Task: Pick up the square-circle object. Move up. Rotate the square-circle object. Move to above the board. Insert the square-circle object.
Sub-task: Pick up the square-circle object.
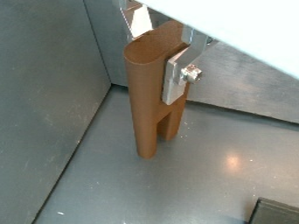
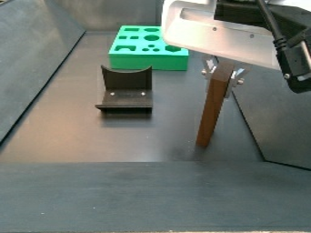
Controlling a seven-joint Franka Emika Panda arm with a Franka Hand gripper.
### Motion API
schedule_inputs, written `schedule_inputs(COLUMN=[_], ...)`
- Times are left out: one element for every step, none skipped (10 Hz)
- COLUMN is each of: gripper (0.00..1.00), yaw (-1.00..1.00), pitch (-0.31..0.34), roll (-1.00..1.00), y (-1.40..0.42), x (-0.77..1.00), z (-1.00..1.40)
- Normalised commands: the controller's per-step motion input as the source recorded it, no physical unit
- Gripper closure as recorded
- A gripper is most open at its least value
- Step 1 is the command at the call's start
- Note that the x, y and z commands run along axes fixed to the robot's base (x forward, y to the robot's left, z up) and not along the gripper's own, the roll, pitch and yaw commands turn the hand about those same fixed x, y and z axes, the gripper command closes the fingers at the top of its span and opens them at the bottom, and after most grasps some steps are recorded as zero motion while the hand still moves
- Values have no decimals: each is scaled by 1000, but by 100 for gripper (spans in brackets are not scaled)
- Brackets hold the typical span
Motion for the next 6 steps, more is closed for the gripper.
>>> schedule_inputs(gripper=[100,100,100,100,100,100], yaw=[0,0,0,0,0,0], pitch=[0,0,0,0,0,0], roll=[0,0,0,0,0,0], y=[0,0,0,0,0,0], x=[0,0,0,0,0,0], z=[0,0,0,0,0,0])
